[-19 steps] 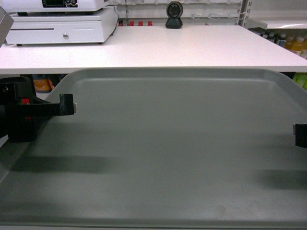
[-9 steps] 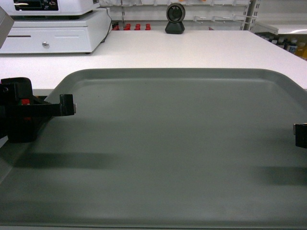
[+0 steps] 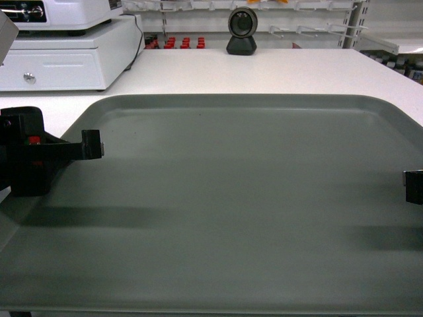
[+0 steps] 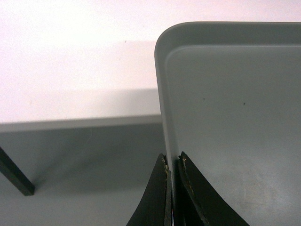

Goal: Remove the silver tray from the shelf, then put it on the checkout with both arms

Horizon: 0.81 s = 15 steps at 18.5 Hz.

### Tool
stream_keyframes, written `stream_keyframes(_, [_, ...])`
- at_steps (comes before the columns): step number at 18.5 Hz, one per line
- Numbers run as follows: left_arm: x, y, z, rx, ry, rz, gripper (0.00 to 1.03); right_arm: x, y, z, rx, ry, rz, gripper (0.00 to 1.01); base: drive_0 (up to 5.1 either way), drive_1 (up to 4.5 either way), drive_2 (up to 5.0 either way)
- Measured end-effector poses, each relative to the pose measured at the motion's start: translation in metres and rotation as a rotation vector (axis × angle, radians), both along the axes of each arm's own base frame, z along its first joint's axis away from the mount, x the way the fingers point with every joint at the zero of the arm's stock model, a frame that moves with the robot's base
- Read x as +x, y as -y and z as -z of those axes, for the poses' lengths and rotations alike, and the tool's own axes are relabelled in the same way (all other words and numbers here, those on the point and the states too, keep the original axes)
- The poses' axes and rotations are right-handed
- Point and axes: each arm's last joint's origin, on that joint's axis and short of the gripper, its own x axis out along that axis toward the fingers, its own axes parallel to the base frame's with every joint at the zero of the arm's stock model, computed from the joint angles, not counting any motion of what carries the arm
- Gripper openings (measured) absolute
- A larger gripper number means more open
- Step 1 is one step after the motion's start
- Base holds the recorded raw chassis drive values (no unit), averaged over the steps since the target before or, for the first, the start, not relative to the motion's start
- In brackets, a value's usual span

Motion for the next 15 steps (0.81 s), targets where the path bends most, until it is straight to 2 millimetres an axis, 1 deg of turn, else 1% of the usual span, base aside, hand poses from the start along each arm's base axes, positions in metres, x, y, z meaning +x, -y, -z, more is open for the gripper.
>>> stream_keyframes(1, [0.0001,0.0,-0.0001,-0.001,0.001,0.0,0.03,0.0,0.0,0.0,0.0,0.0,0.0,0.03,0.0,0.0,0.0])
stream_keyframes(14, [0.0007,0.0002,-0.0002,-0.002,0.004,0.001,0.03,0.0002,0.0,-0.0002,0.001,0.003,0.001,0.03,0.0,4.17,-4.2])
stream_keyframes(15, [0.0004,0.0001,0.0004,0.0,-0.002,0.001,0.03,0.0,0.0001,0.0002,-0.001,-0.001,0.001,0.03,0.0,0.0,0.0])
